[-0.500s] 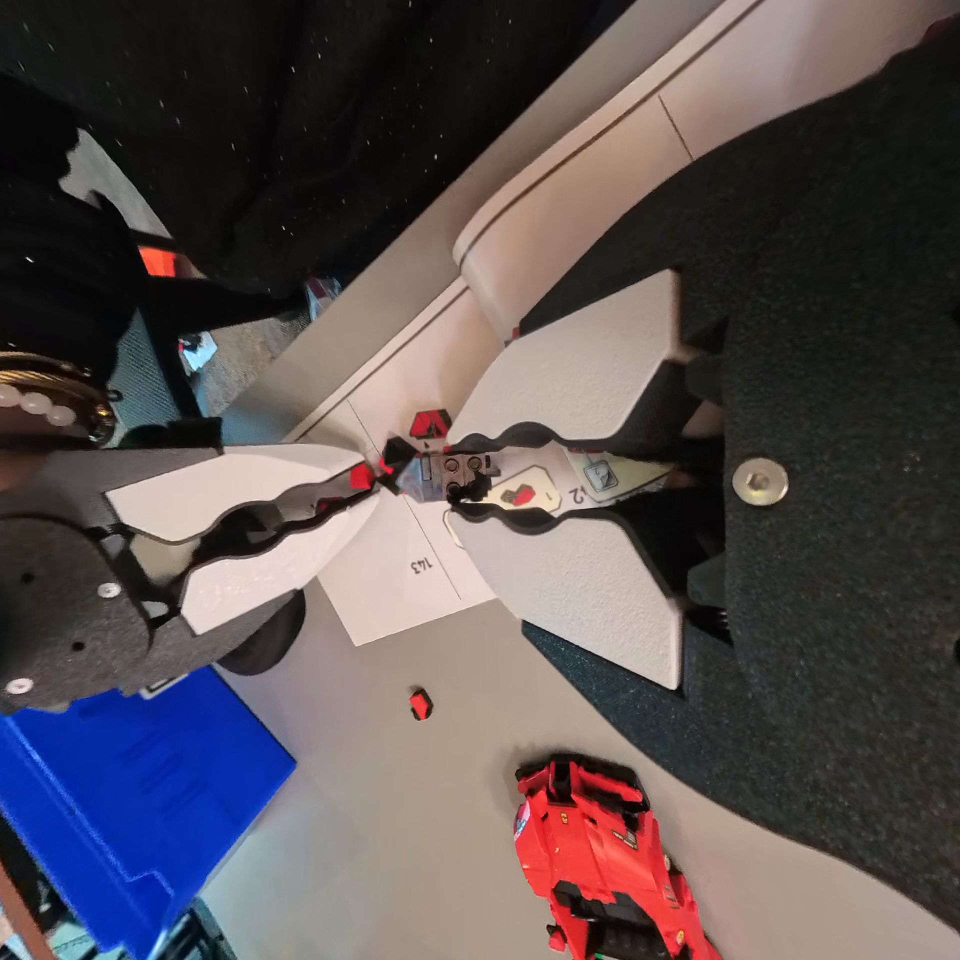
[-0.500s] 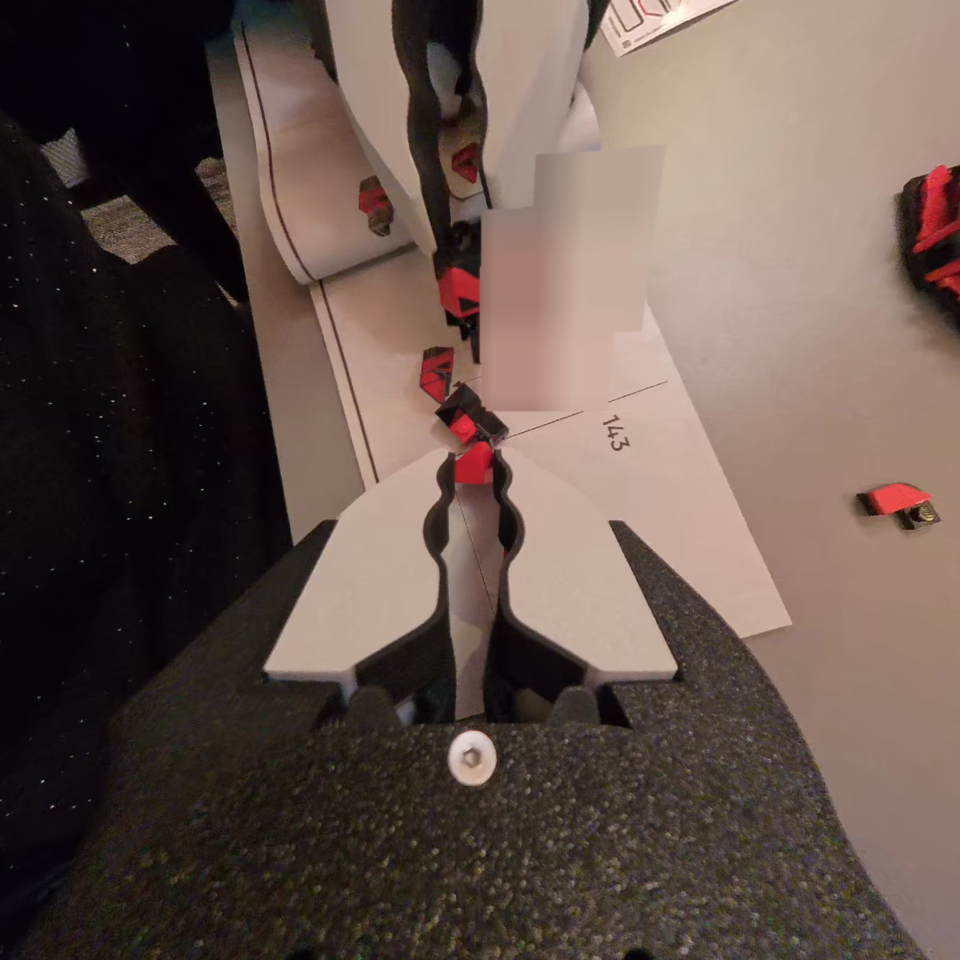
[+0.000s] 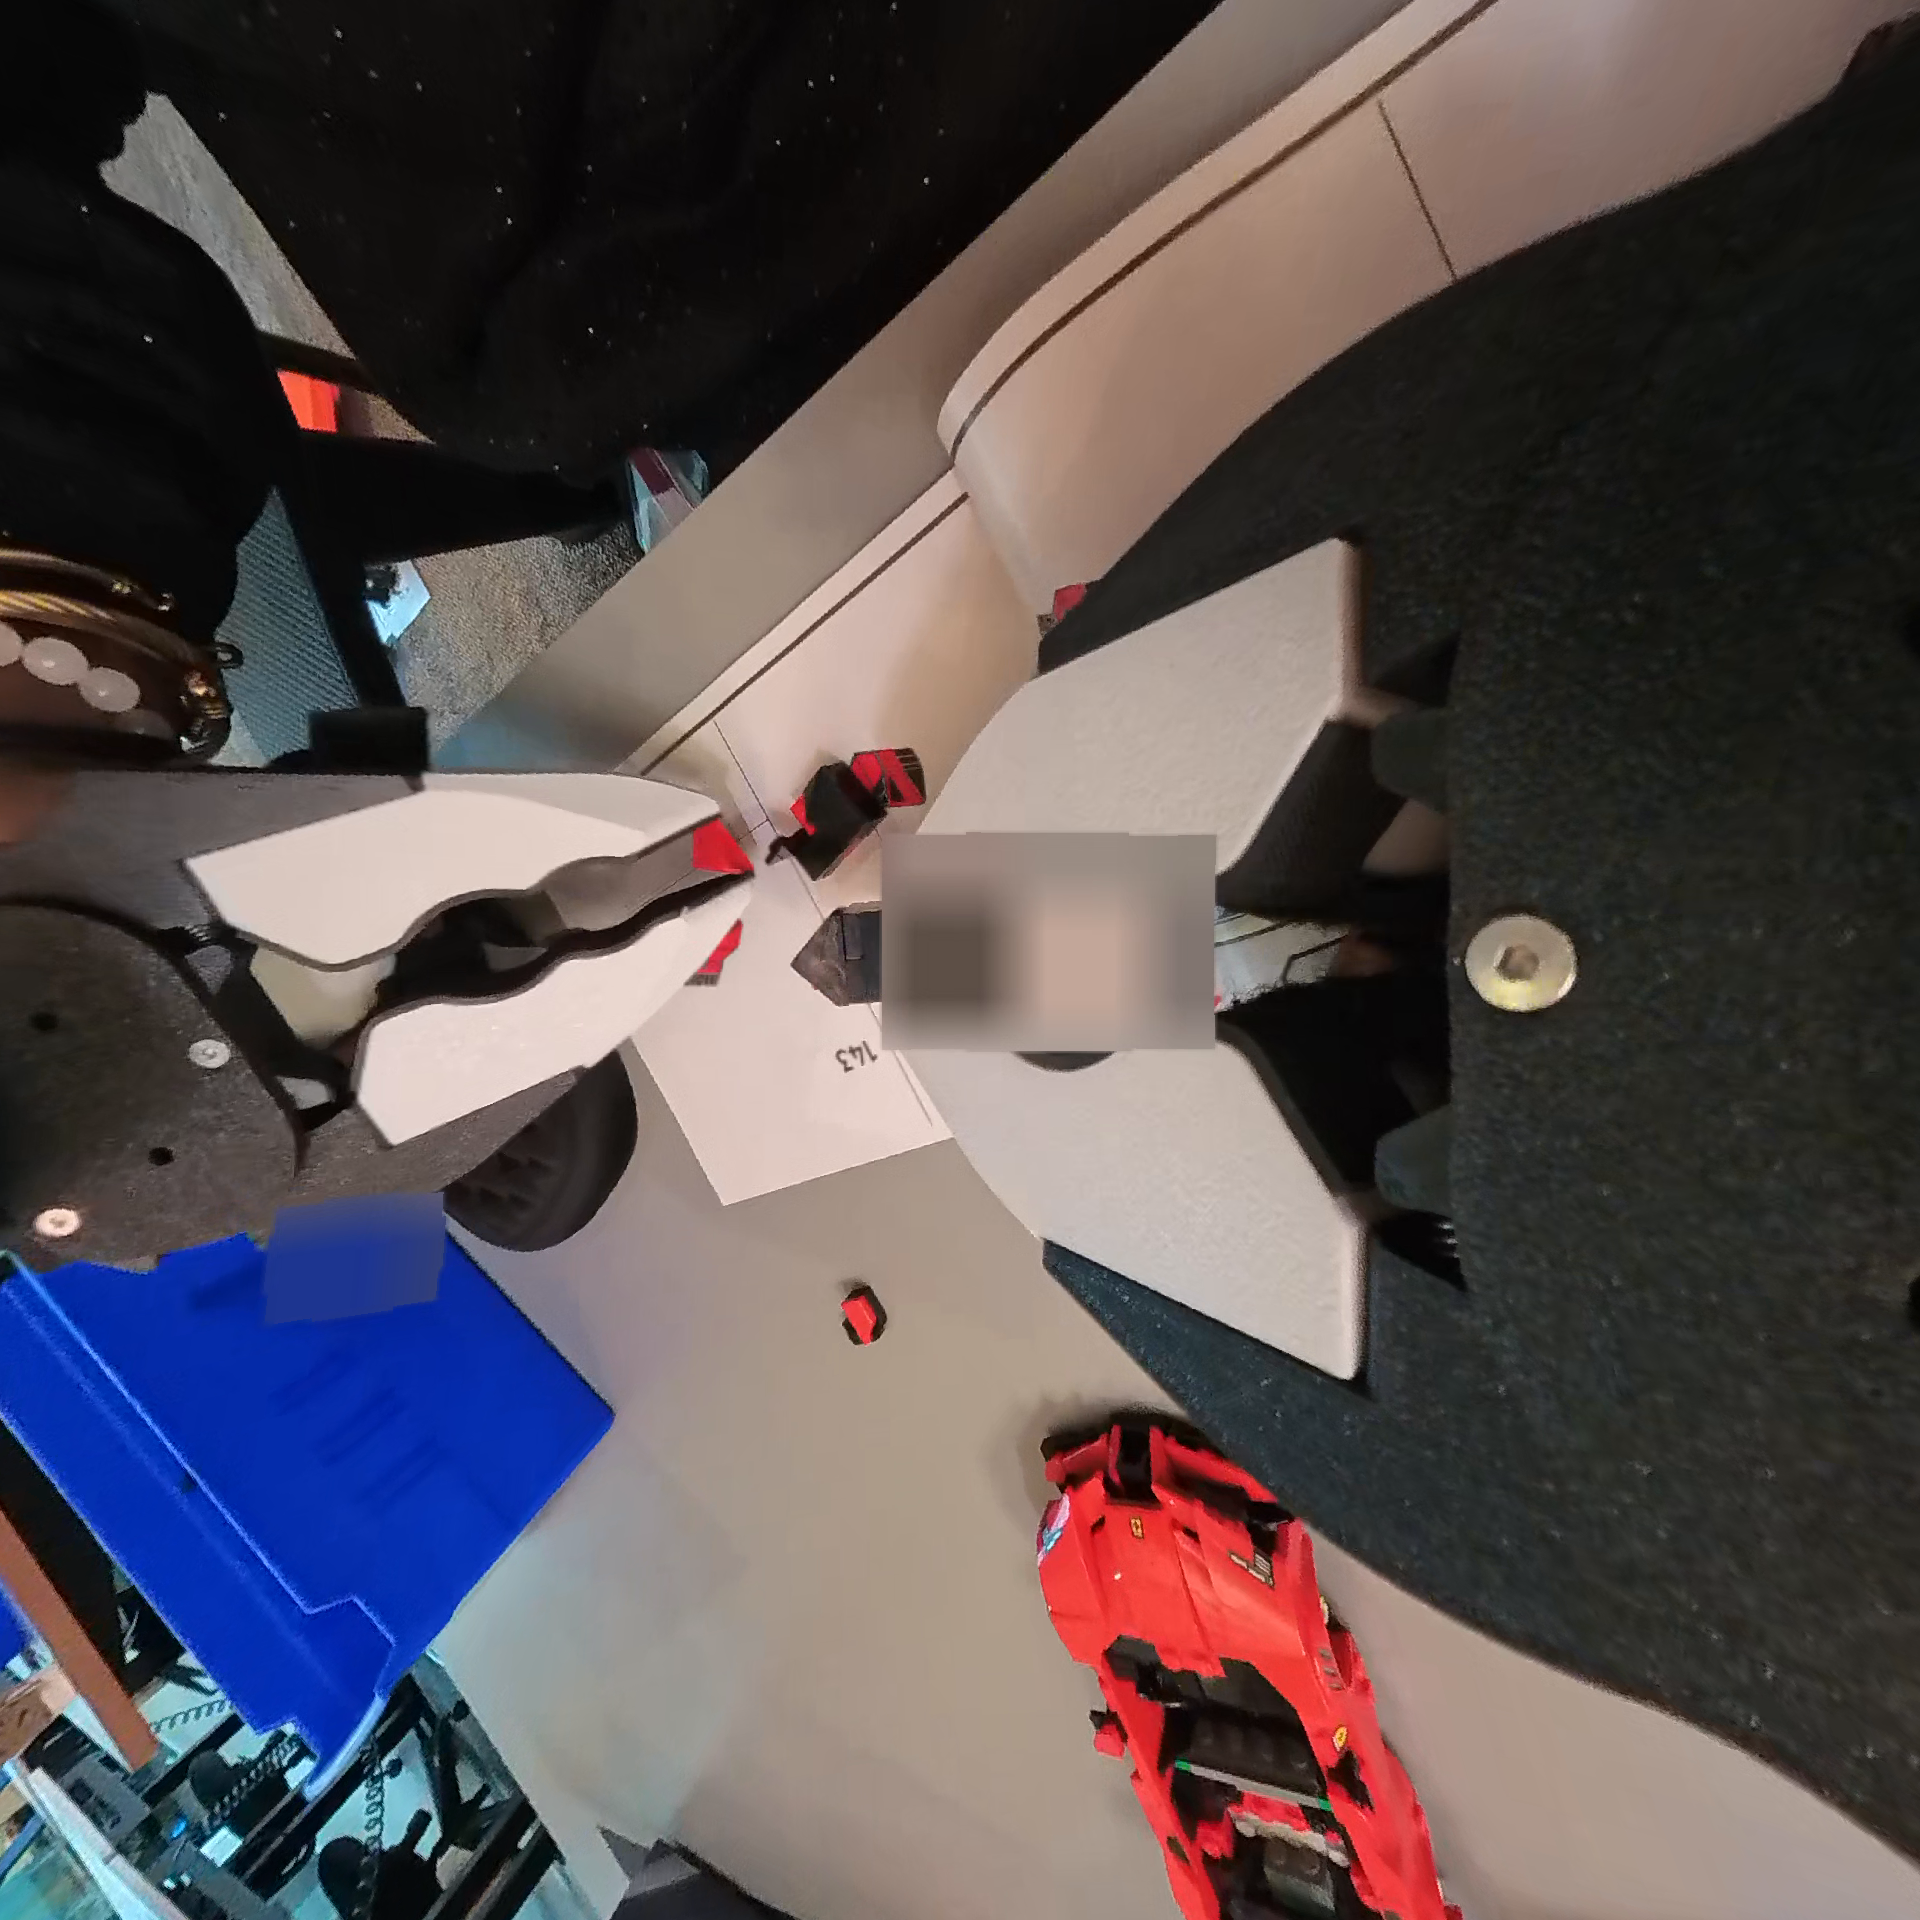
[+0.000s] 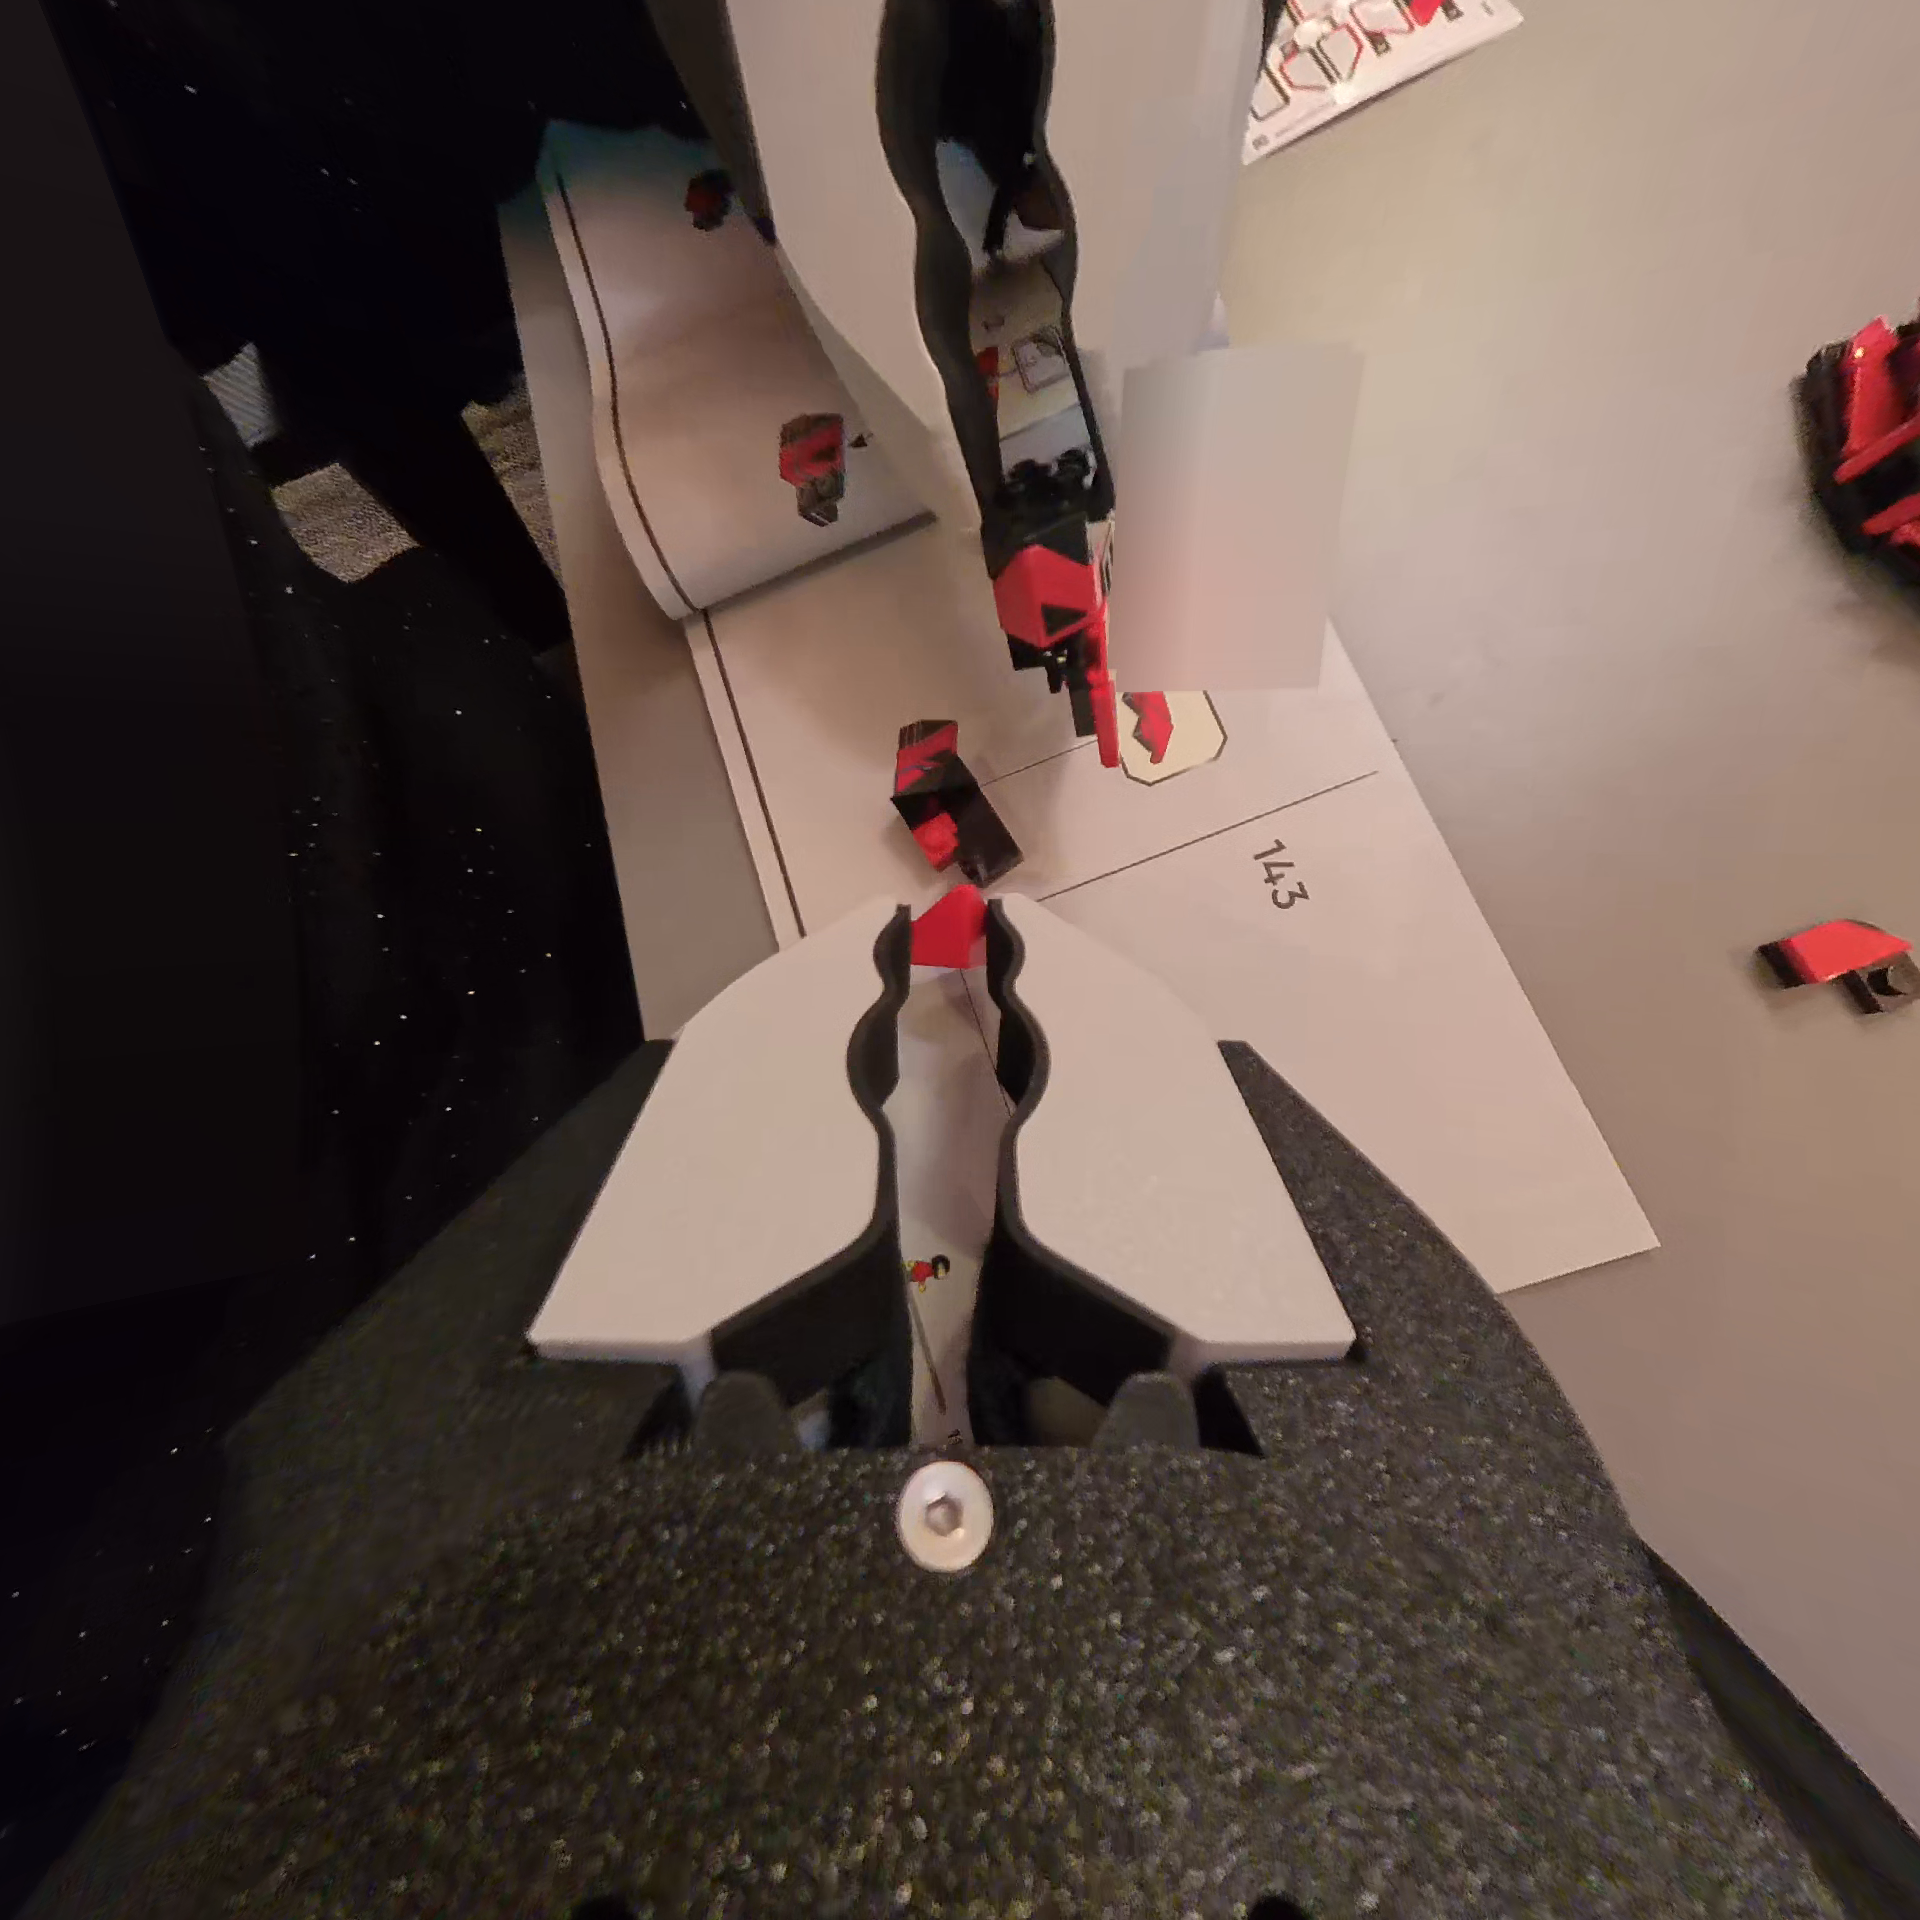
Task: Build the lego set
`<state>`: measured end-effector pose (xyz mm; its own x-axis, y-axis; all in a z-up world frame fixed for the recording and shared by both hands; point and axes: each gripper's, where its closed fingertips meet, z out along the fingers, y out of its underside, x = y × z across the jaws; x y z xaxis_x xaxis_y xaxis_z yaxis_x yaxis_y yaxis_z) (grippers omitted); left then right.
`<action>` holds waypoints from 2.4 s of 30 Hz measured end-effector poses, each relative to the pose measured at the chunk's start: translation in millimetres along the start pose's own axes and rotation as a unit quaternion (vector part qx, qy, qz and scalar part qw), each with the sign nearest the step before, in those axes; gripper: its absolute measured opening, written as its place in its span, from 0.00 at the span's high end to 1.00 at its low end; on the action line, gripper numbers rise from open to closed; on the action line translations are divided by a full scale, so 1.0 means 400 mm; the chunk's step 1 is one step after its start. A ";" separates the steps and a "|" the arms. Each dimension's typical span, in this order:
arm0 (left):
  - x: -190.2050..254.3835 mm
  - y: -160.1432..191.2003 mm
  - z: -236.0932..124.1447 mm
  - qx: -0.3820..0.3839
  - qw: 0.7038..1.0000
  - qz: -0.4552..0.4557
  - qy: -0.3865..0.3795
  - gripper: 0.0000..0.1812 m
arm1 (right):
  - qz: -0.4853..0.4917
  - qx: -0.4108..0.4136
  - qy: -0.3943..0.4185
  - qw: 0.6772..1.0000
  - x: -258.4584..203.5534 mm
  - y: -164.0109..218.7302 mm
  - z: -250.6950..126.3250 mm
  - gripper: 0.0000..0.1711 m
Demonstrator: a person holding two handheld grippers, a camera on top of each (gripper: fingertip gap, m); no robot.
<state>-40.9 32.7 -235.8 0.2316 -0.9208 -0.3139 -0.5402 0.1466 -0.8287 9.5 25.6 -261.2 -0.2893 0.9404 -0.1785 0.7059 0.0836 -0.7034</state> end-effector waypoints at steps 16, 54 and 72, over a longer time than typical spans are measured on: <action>-0.011 -0.045 -0.028 0.082 0.996 -0.038 -0.001 0.90 | -0.004 0.185 0.008 0.983 -0.007 -0.131 -0.053 0.92; -0.064 -0.153 -0.147 0.309 0.946 -0.091 -0.030 0.90 | -0.083 0.189 0.034 0.978 -0.010 -0.108 -0.053 0.92; -0.067 -0.154 -0.153 0.319 0.942 -0.098 -0.030 0.90 | -0.082 0.224 -0.004 0.971 -0.032 -0.118 -0.059 0.92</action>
<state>-63.4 26.2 -148.2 0.3322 -0.9334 -0.1360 0.1090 0.1812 -0.9774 -4.7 17.5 -209.2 -0.3811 0.9236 -0.0424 0.2973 0.0790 -0.9515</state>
